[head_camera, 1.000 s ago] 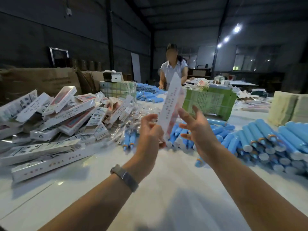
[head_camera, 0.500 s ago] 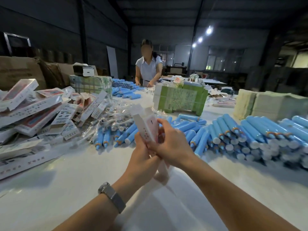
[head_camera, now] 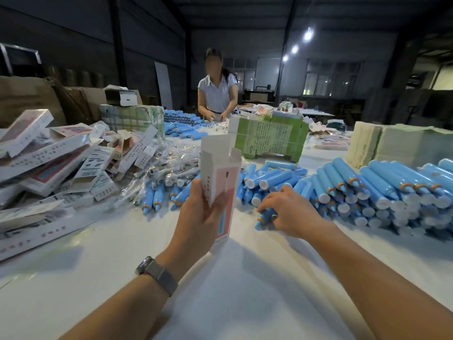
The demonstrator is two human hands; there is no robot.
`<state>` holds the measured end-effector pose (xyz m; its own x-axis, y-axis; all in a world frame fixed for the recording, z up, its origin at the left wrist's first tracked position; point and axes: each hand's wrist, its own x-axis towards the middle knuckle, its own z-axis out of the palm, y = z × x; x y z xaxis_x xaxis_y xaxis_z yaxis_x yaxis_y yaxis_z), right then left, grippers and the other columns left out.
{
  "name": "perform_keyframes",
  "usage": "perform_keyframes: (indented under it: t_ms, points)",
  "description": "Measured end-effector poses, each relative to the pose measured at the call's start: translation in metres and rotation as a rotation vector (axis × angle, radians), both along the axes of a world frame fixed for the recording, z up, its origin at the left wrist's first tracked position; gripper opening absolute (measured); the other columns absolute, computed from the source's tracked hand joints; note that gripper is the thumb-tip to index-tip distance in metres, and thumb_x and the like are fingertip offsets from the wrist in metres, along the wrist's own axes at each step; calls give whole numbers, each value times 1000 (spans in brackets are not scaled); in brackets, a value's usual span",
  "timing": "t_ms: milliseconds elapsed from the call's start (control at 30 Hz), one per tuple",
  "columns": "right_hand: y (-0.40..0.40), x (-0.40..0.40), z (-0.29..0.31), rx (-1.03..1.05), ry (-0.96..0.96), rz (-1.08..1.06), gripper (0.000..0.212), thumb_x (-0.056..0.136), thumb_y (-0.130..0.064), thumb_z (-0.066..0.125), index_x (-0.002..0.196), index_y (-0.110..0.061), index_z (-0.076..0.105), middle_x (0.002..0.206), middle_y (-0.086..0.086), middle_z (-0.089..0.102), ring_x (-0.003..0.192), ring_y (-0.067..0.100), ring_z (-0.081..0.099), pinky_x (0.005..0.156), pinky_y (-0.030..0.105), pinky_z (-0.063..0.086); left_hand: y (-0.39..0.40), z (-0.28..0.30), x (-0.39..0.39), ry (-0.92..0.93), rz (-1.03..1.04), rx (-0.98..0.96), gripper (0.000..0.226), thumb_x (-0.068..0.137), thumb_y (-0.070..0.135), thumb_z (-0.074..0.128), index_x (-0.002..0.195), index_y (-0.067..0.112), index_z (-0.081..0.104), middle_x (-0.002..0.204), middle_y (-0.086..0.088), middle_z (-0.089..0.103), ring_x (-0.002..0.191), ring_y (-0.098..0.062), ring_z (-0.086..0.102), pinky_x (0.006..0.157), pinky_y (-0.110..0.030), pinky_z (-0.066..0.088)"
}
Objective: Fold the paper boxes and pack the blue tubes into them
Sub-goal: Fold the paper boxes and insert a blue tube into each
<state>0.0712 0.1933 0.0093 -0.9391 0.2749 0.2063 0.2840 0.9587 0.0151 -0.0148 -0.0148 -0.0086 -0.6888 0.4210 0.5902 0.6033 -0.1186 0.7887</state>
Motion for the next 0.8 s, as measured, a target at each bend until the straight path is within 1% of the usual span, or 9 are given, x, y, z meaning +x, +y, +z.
perform_keyframes:
  t_ms: [100, 167, 267, 367, 467, 567, 633, 733, 800]
  points:
    - [0, 0, -1, 15, 163, 32, 28, 90, -26, 65, 117, -33, 64, 116, -14, 62, 107, 17, 44, 81, 33, 43, -3, -1, -2, 5, -30, 3, 15, 88, 42, 53, 96, 30, 47, 93, 16, 64, 83, -9, 63, 75, -34, 55]
    - [-4, 1, 8, -95, 415, 60, 24, 90, -22, 67, 114, -24, 64, 109, -4, 65, 105, 23, 54, 79, 34, 45, -5, -1, -4, 11, -47, 0, 13, 90, 39, 53, 98, 29, 49, 96, 15, 65, 86, -11, 63, 78, -35, 56]
    - [-21, 7, 42, -370, 823, 157, 38, 87, -15, 71, 119, -18, 53, 91, -1, 68, 79, 14, 63, 67, 23, 48, -8, -2, -7, 61, -52, -9, 11, 92, 35, 55, 99, 30, 48, 97, 18, 65, 85, -3, 62, 78, -31, 55]
    - [-45, 20, 79, -665, 1087, 389, 54, 88, -8, 67, 131, -24, 37, 80, -1, 65, 66, 9, 63, 62, 18, 50, -10, -3, -8, 81, -19, 6, 12, 89, 37, 54, 97, 32, 48, 94, 13, 65, 82, -4, 60, 75, -31, 53]
    - [-67, 32, 99, -721, 1197, 548, 54, 90, -5, 61, 133, -25, 34, 79, -3, 64, 66, 13, 62, 61, 24, 51, -10, -2, -9, 97, 2, 16, 12, 88, 37, 53, 94, 31, 46, 92, 14, 64, 82, -7, 60, 72, -30, 52]
    - [-81, 39, 108, -762, 1251, 632, 46, 92, -4, 59, 129, -20, 37, 84, -9, 67, 73, 14, 65, 57, 26, 53, -8, -3, -10, 180, 25, 3, 12, 89, 34, 53, 89, 31, 41, 83, 28, 58, 69, 0, 53, 60, -14, 43]
    - [-85, 41, 109, -754, 1266, 663, 46, 92, -3, 60, 128, -19, 36, 89, -10, 66, 75, 16, 67, 56, 28, 55, -8, -5, -10, 244, 33, -23, 16, 89, 32, 53, 86, 33, 37, 77, 27, 56, 64, 2, 48, 56, -11, 38]
    - [-86, 40, 105, -656, 1242, 653, 49, 91, -3, 63, 128, -16, 33, 92, -1, 63, 78, 19, 67, 66, 33, 57, -8, -7, -11, 316, 64, -43, 19, 90, 28, 53, 87, 35, 36, 71, 18, 50, 66, 6, 49, 58, -8, 36]
    - [-85, 37, 100, -542, 1200, 636, 51, 90, -5, 66, 126, -17, 32, 93, 2, 65, 79, 17, 68, 68, 35, 57, -7, -7, -12, 322, 58, -55, 19, 91, 29, 53, 88, 35, 35, 75, 17, 48, 69, 7, 50, 59, -8, 37]
